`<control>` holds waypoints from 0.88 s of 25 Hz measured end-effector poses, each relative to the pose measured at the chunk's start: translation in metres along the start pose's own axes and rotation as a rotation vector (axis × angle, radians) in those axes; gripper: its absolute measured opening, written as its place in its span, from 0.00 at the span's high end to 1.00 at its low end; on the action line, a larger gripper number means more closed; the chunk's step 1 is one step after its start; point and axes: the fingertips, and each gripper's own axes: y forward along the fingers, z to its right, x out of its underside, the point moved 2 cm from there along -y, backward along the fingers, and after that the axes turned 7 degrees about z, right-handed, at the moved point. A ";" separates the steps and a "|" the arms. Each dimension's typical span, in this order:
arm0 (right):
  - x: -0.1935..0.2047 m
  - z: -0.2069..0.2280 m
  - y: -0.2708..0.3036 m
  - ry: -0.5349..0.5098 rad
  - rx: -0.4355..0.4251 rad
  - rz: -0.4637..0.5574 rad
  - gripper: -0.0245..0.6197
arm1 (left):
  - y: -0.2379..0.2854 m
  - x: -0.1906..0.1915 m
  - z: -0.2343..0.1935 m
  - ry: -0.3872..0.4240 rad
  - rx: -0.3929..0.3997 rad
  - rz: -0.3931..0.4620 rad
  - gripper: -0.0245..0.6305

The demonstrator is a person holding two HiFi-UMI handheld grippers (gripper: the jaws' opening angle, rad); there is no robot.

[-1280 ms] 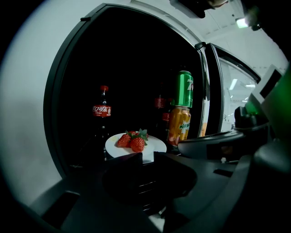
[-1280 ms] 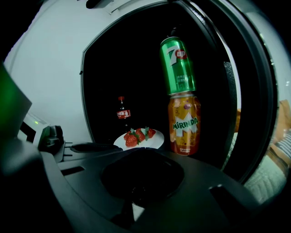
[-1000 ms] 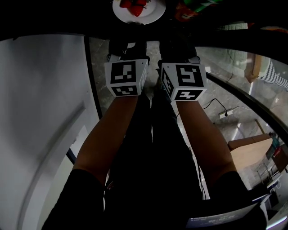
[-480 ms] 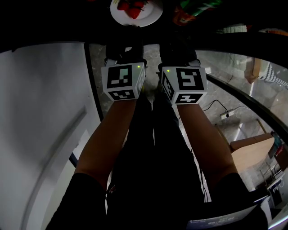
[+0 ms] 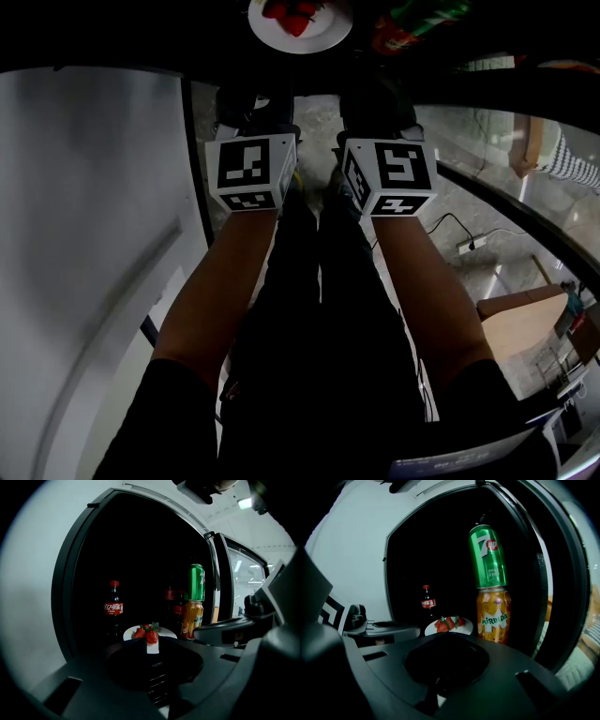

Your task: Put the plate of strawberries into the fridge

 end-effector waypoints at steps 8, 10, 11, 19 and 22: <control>-0.008 -0.013 -0.002 -0.012 -0.019 0.020 0.95 | -0.011 -0.011 -0.009 0.012 -0.010 0.027 0.84; -0.008 -0.016 -0.003 -0.013 -0.016 0.022 0.95 | -0.014 -0.012 -0.011 0.012 -0.007 0.030 0.84; -0.009 -0.017 -0.005 -0.011 -0.011 0.025 0.95 | -0.016 -0.013 -0.011 0.011 -0.004 0.032 0.84; -0.020 -0.023 -0.013 -0.015 0.022 0.050 0.95 | -0.028 -0.021 -0.016 0.021 0.005 0.030 0.84; -0.022 -0.023 -0.016 -0.018 0.029 0.053 0.95 | -0.029 -0.021 -0.017 0.021 0.001 0.031 0.84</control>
